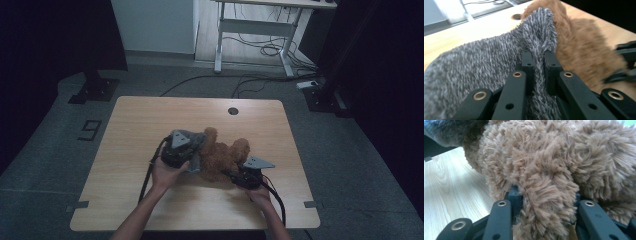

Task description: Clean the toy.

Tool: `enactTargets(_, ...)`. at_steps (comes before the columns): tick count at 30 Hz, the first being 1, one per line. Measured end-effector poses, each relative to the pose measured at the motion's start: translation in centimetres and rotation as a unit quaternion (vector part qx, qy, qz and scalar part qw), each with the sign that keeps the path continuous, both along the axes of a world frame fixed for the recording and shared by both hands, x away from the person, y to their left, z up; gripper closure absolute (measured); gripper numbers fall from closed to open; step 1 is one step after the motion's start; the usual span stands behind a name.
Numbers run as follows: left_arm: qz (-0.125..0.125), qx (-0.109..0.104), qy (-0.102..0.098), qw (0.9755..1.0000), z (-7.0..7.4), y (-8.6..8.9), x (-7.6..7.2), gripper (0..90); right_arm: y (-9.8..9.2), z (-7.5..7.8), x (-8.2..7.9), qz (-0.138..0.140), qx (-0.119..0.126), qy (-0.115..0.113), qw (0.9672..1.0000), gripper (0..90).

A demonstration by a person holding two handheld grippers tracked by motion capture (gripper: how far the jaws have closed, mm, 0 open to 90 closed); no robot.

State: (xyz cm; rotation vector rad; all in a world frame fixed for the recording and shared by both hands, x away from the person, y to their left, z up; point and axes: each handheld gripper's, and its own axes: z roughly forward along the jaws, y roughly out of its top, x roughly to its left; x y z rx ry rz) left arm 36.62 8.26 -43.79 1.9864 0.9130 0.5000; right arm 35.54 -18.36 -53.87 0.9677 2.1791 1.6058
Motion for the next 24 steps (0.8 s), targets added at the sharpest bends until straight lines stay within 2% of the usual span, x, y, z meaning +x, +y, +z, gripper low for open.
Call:
enactTargets(1, -0.008, 0.000, 0.003, 1.0000, 0.0, -0.9, 0.0, 81.3, 0.0, 0.0, 0.0, 0.000, 0.000, 0.000, 1.0000, 61.8)
enactTargets(3, -0.011, 0.014, -0.004, 0.9998, -0.2, -2.5, 0.0, 81.2, -0.1, 0.0, 0.1, -0.001, 0.001, 0.001, 1.0000, 61.6)
enactTargets(7, 0.001, 0.036, -0.008, 0.9993, -0.5, -2.9, 0.5, 81.1, -0.5, -0.1, 0.3, -0.002, 0.009, 0.008, 0.9999, 61.5)
enactTargets(11, 0.023, 0.045, 0.003, 0.9987, -1.3, -1.1, 1.1, 81.1, -0.3, -0.1, 0.2, 0.000, 0.003, 0.005, 1.0000, 61.4)
enactTargets(13, 0.020, 0.028, 0.016, 0.9993, -1.7, 0.2, 1.1, 81.1, -0.3, -0.1, 0.2, 0.002, 0.004, 0.005, 1.0000, 61.1)
enactTargets(15, 0.021, 0.017, 0.019, 0.9995, -1.8, 1.1, 0.9, 81.2, -0.1, -0.1, 0.1, 0.003, 0.001, 0.001, 1.0000, 61.1)
enactTargets(20, 0.044, 0.024, -0.001, 0.9988, -1.0, 2.7, 0.4, 81.3, -0.1, -0.1, 0.1, 0.001, 0.002, 0.002, 1.0000, 61.1)
enactTargets(24, 0.063, 0.022, -0.001, 0.9978, -1.0, 4.5, 0.5, 81.2, -0.1, 0.0, 0.1, 0.001, 0.001, 0.001, 1.0000, 61.0)
